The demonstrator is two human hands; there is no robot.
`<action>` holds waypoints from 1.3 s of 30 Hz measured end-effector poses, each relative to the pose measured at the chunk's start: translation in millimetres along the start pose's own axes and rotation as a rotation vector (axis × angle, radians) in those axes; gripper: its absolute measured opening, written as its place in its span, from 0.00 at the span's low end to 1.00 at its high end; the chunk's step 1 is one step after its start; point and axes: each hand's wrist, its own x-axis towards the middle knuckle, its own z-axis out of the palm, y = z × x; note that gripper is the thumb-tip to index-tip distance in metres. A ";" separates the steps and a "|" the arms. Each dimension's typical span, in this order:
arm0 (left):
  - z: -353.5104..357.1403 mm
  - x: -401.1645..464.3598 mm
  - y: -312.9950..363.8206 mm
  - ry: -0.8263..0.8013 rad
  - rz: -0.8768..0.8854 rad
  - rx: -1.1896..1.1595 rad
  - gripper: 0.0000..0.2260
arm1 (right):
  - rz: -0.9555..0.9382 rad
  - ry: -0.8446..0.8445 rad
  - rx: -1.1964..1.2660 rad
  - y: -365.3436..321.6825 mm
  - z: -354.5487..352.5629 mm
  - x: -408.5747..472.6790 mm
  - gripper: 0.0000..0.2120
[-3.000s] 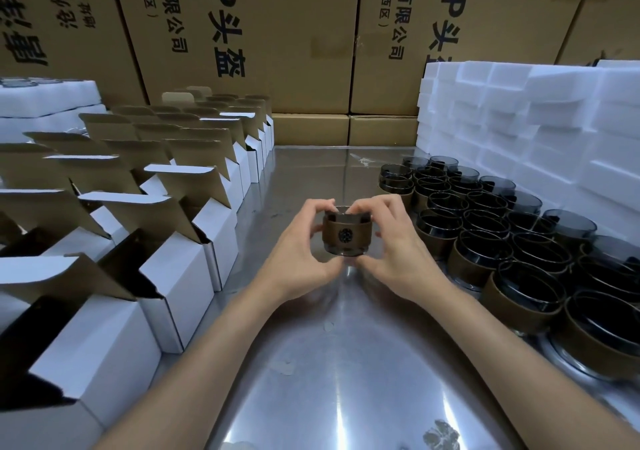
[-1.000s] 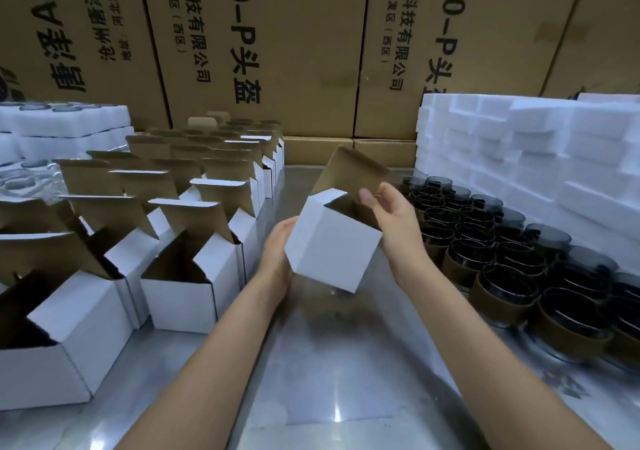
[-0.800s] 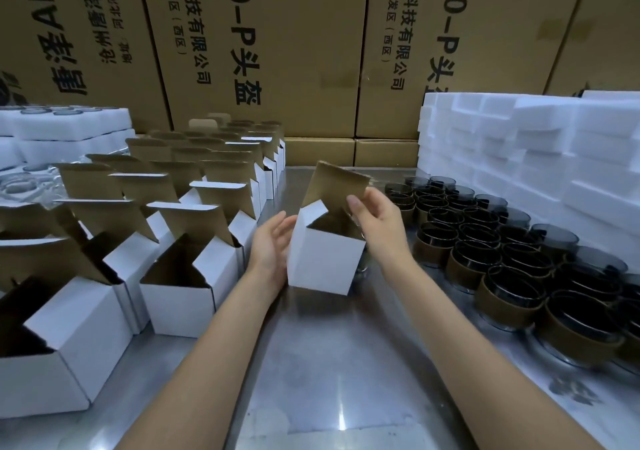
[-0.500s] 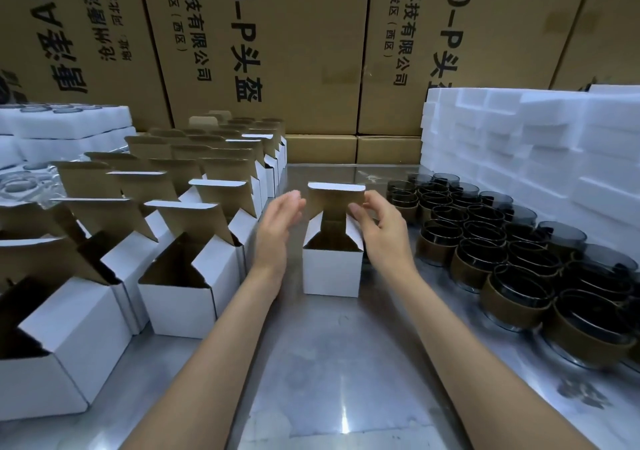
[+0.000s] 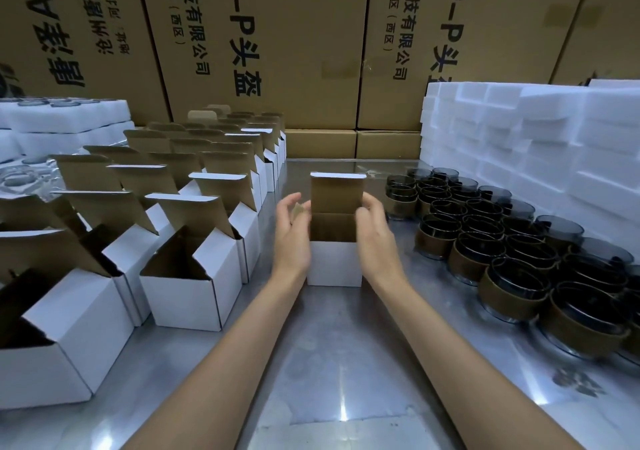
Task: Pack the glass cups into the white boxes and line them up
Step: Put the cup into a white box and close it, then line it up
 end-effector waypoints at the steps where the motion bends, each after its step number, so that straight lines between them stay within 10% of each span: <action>1: -1.6 1.1 1.3 0.023 -0.007 -0.044 0.09 | 0.021 0.053 0.043 -0.2 -2.0 0.3 0.19; 9: -11.4 7.5 9.9 -0.102 -0.023 0.081 0.17 | 0.040 0.131 0.048 6.8 -14.7 4.2 0.07; 19: -17.8 9.2 9.4 -0.207 -0.140 0.113 0.17 | -0.077 -0.107 -0.279 3.5 -30.7 9.2 0.26; 30: -17.5 6.9 4.3 -0.194 0.036 0.200 0.16 | -0.068 0.123 -0.152 12.8 -41.3 17.0 0.17; 39: -16.4 6.0 4.5 -0.187 0.062 0.203 0.18 | -0.126 0.010 -0.791 27.8 -46.8 17.6 0.09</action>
